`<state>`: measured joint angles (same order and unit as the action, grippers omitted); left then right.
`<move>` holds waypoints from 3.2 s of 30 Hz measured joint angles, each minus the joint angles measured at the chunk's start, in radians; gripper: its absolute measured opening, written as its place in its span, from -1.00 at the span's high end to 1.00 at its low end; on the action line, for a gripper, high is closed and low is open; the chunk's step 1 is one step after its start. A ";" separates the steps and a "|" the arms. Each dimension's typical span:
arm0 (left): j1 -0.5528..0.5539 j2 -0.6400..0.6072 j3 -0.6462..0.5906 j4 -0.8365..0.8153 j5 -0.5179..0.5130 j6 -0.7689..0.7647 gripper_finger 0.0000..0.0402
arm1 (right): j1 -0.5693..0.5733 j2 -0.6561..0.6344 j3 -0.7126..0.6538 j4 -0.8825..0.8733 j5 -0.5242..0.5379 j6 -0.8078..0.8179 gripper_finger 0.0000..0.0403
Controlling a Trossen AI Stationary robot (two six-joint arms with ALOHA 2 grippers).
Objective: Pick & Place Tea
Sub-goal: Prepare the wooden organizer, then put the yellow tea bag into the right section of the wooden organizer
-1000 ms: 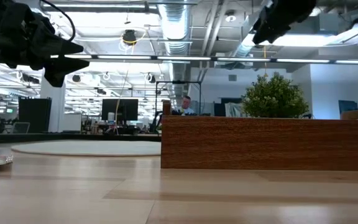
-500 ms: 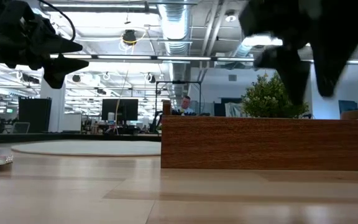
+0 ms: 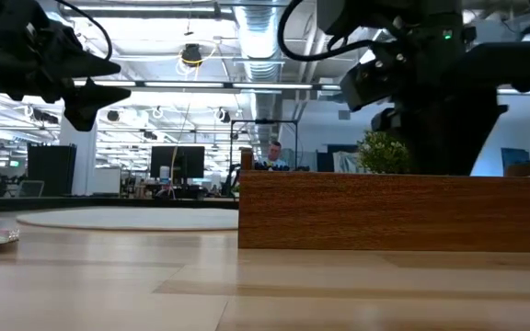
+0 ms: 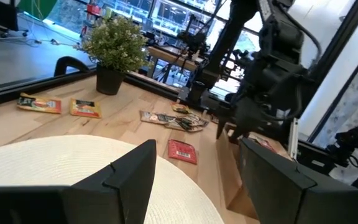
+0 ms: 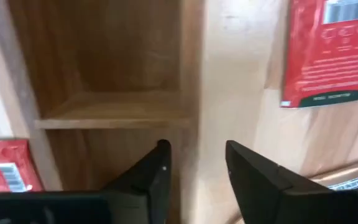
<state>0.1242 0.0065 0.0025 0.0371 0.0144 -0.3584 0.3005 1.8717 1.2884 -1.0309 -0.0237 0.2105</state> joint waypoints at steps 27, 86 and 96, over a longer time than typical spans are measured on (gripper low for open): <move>0.000 0.000 0.000 0.002 0.025 -0.058 -0.10 | -0.081 -0.130 0.152 -0.001 0.025 -0.037 0.93; 0.000 -0.001 0.122 -0.120 0.296 -0.061 -0.10 | -0.428 0.503 1.027 0.027 -0.025 -0.432 -0.06; 0.000 -0.001 0.122 -0.141 0.295 -0.061 -0.10 | -0.362 0.168 0.816 -0.074 -0.021 -0.441 0.10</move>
<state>0.1242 0.0059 0.1249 -0.1036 0.3096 -0.4191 -0.0614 2.0393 2.1049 -1.1046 -0.0450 -0.2306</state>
